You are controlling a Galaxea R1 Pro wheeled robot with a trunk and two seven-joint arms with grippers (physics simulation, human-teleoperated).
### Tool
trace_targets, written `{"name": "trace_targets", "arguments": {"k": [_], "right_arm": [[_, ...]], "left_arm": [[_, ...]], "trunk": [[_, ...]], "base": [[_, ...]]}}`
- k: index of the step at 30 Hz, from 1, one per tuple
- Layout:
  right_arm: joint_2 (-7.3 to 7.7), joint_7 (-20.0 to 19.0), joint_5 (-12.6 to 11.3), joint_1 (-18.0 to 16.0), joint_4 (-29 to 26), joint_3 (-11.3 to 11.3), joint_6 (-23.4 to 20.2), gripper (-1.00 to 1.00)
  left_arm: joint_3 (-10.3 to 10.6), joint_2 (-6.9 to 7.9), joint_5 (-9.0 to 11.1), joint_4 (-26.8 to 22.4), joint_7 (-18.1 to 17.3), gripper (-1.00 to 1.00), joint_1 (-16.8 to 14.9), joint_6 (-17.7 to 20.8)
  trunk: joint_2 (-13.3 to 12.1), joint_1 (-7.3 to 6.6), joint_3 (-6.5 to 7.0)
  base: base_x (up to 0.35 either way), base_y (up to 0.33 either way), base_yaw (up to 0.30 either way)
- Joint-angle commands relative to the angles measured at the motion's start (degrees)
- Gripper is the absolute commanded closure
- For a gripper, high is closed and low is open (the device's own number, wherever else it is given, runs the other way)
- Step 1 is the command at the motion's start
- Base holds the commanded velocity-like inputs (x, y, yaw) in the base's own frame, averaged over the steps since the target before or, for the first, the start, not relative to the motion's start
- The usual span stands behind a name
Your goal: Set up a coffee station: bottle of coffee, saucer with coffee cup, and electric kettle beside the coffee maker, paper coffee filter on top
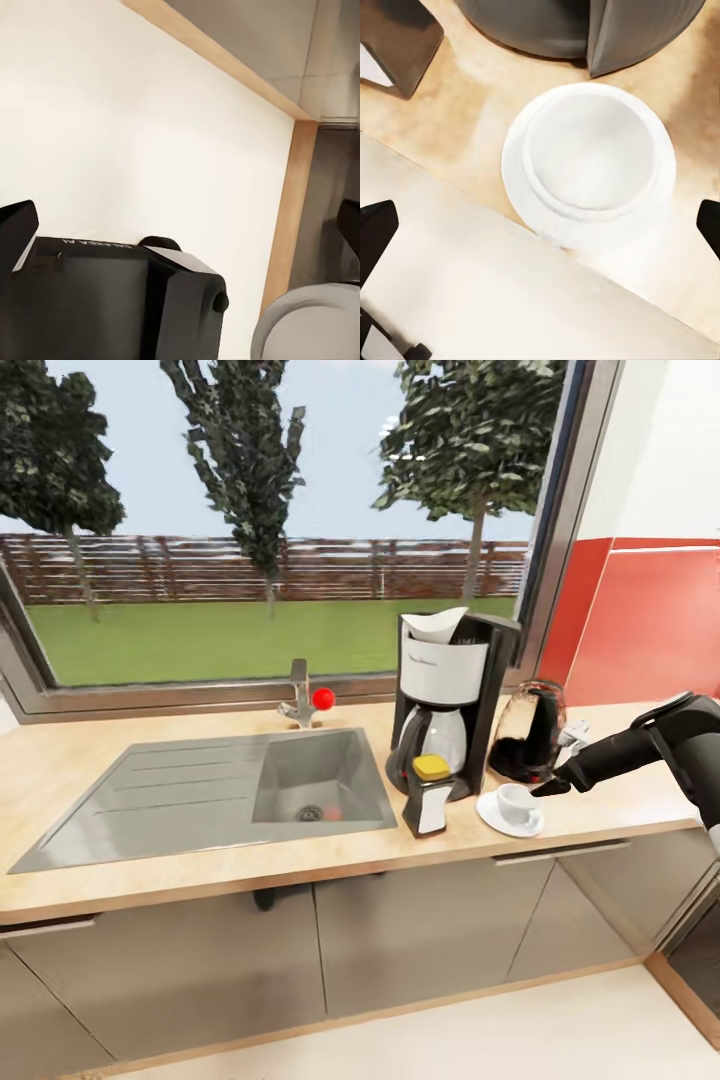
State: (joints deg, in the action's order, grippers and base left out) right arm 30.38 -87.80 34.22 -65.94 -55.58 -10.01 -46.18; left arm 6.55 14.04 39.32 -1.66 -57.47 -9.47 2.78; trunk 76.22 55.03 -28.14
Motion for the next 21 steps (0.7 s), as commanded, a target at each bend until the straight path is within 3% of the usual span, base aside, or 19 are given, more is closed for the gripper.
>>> {"name": "trace_targets", "arguments": {"k": [1,14,21], "right_arm": [[0.03,-0.44,0.41,-0.06,-0.06,-0.10,-0.59,-1.00],[0.03,-0.44,0.41,0.02,-0.04,-0.10,-0.58,-1.00],[0.03,-0.39,0.41,0.61,-0.07,-0.10,-0.32,-1.00]], "left_arm": [[0.48,0.02,0.58,-0.01,-0.18,-1.00,-0.03,0.29],[0.48,0.02,0.58,-0.01,-0.18,-1.00,-0.03,0.29],[0.48,0.02,0.58,-0.01,-0.18,-1.00,-0.03,0.29]], "trunk": [[0.04,-0.03,-0.06],[0.04,-0.03,-0.06],[0.04,-0.03,-0.06]], "base": [[-0.288,0.000,0.000],[-0.188,0.000,0.000],[-0.063,0.000,0.000]]}}
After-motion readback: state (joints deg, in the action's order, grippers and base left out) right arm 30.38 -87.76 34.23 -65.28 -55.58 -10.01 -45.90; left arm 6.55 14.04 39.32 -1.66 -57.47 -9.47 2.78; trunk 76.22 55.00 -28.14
